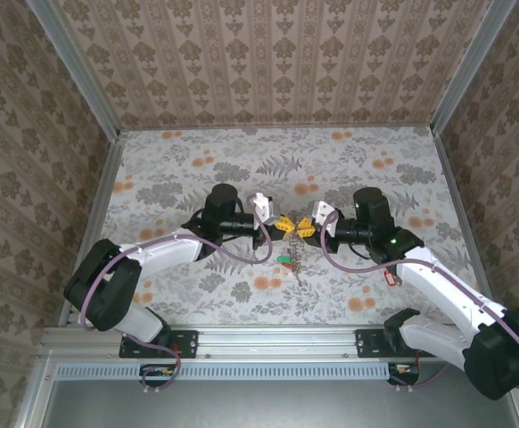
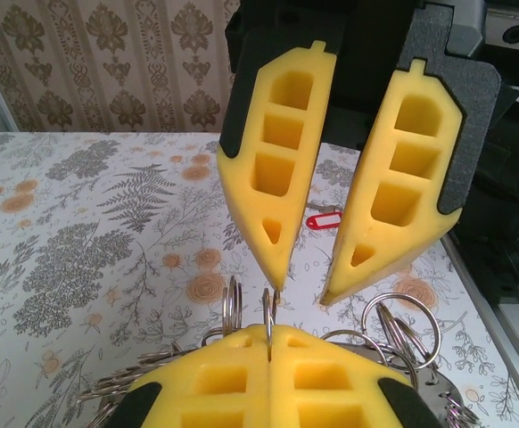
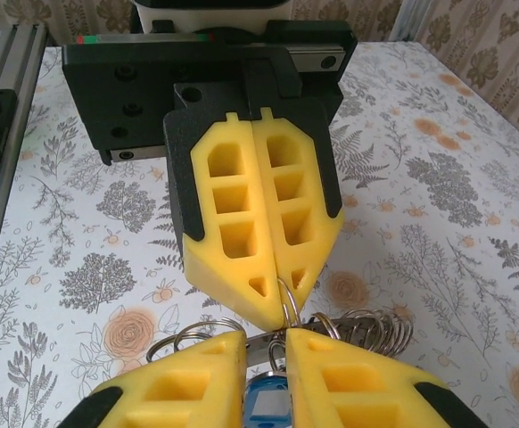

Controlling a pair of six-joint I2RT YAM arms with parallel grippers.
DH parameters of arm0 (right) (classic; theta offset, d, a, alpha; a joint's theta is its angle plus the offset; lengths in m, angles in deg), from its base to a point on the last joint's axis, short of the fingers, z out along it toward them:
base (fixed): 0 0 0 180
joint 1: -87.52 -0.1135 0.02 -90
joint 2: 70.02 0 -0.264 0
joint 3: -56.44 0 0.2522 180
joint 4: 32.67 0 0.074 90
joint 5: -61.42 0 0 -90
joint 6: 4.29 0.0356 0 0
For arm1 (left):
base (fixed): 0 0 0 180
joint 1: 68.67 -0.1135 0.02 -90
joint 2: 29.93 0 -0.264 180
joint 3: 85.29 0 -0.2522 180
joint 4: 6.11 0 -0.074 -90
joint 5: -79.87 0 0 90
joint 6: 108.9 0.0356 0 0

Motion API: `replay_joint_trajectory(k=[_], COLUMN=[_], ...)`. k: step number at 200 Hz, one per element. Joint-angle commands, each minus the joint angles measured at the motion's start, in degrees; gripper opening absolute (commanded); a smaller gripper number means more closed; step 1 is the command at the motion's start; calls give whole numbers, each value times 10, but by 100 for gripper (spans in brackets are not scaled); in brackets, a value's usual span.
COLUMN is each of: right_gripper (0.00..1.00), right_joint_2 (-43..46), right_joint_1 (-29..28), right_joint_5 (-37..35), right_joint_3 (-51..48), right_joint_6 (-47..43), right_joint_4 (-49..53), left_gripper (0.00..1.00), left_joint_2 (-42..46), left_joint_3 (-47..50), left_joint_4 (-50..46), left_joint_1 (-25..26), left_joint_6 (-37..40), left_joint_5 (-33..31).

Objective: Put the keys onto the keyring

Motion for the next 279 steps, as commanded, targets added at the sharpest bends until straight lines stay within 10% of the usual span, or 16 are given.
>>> replay_joint_trajectory(k=[1, 279], right_gripper=[21, 11], right_joint_2=[-6, -35], right_joint_1=[1, 14], right_joint_5=[7, 63], right_joint_3=[13, 10], right_joint_6=[-11, 8], right_joint_4=[-6, -35], left_gripper=[0, 0], left_joint_2=[-2, 3], left_joint_3=[-22, -28], left_joint_4=[33, 34], left_joint_1=[-1, -1], left_joint_6=[-1, -4], left_joint_5=[30, 40])
